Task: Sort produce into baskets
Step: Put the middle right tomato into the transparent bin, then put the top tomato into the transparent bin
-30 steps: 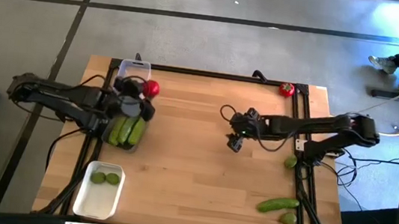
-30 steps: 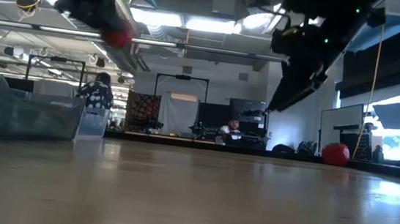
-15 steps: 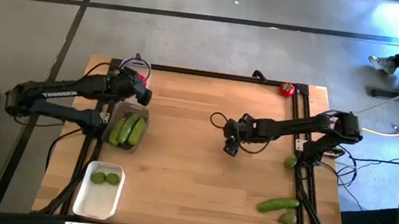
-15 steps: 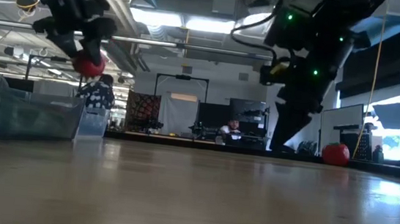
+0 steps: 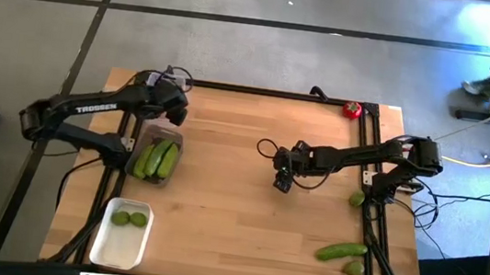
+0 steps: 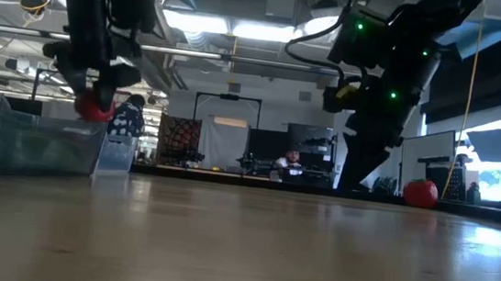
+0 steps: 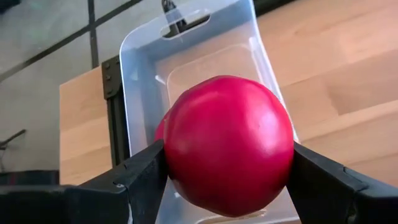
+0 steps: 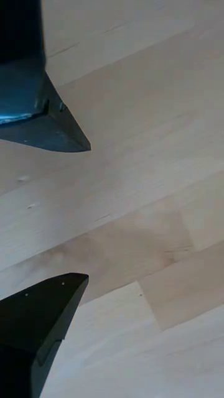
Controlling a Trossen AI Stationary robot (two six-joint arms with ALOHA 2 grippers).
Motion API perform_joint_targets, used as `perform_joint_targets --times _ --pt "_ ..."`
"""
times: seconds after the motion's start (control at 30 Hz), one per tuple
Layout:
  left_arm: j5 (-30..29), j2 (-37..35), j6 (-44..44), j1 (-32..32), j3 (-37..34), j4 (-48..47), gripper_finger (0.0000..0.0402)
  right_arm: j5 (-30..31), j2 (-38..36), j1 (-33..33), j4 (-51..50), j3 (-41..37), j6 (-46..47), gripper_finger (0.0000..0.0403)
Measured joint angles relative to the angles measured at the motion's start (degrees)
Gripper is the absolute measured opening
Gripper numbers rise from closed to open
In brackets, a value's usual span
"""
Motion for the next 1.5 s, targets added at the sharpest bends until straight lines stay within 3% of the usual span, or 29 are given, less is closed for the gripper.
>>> perform_joint_targets --times 0.23,0.47,0.8,1.0,1.13,1.33,1.5 --pt "0.68 3.64 0.68 0.77 0.00 0.16 0.0281 0.01 0.00 0.00 0.31 0.00 -0.01 0.0298" --pt "1.32 4.42 1.21 0.75 0.00 0.81 0.0328 0.01 0.00 0.00 0.37 0.00 -0.02 0.0298" --pt "1.52 1.44 2.74 -0.76 0.33 0.87 0.0337 0.01 0.00 0.00 0.80 -0.02 -0.04 0.0298" --pt "1.60 -1.54 2.74 -5.79 2.55 2.15 0.0337 0.08 -0.11 0.04 1.62 -0.04 0.59 0.0298" --pt "2.22 -3.74 2.64 -11.27 2.78 4.99 0.0337 4.46 -1.82 0.04 -3.12 0.84 1.39 0.0298" --pt "2.33 -4.20 1.10 -19.55 2.56 7.68 0.0337 16.60 -5.33 -0.50 -20.47 6.55 3.08 0.0298" --pt "2.37 -4.11 -0.73 -24.80 0.81 9.39 0.0337 21.06 -7.79 -4.02 -31.08 10.50 3.34 0.0298"
